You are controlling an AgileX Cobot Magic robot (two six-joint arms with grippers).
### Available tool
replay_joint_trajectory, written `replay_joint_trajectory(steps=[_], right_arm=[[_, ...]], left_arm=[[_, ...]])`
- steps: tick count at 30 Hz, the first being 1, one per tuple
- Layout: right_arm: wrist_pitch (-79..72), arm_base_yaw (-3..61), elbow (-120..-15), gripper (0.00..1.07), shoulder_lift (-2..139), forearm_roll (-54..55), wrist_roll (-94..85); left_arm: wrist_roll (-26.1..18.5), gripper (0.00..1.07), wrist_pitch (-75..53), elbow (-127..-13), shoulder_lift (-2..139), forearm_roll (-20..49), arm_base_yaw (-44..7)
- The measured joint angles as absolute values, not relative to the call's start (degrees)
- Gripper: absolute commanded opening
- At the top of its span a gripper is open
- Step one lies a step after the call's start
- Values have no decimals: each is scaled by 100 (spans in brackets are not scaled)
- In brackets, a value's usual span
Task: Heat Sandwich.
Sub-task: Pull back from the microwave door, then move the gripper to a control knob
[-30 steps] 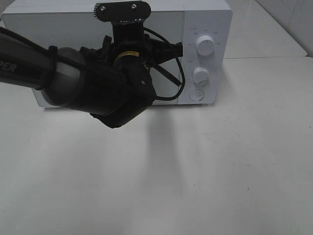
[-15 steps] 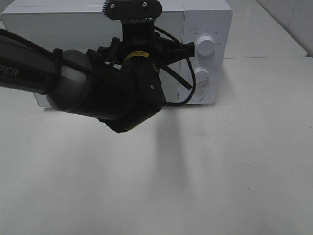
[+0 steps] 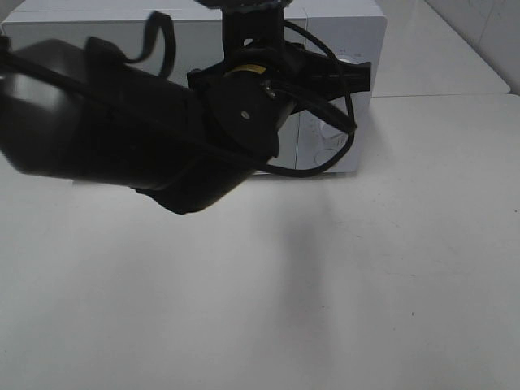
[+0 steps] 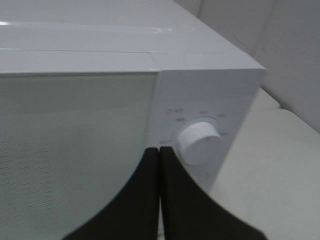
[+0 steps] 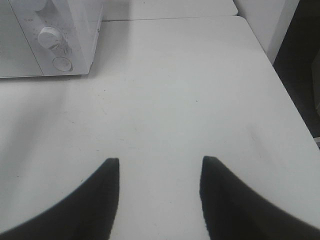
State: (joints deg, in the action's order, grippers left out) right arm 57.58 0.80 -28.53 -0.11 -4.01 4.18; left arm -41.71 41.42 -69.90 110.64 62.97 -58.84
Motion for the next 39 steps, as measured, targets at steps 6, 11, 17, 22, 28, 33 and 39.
replay_joint_trajectory(steps=[6,11,17,22,28,33,39], right_arm=[[5758,80,-2853,51,-11,-401,418],[5758,80,-2853,51,-11,-401,418],[5758,80,-2853,51,-11,-401,418],[5758,80,-2853,51,-11,-401,418],[5758,80,-2853,51,-11,-401,418],[5758,80,-2853,51,-11,-401,418],[5758,80,-2853,51,-11,-401,413]], left_arm=[[-4194,0,2590,-6755,10554,5254,-5827],[-4211,0,1054,-6692,10124,4120,-5827],[-4211,0,-934,-6692,9878,3186,-5712],[-3948,21,-2613,-6669,9712,2830,-5288],[-2916,78,-4693,-6669,9368,2298,-4492],[-1942,81,-5867,-6669,9110,1799,-3782],[-1031,80,-6606,-6600,8829,1134,-3054]])
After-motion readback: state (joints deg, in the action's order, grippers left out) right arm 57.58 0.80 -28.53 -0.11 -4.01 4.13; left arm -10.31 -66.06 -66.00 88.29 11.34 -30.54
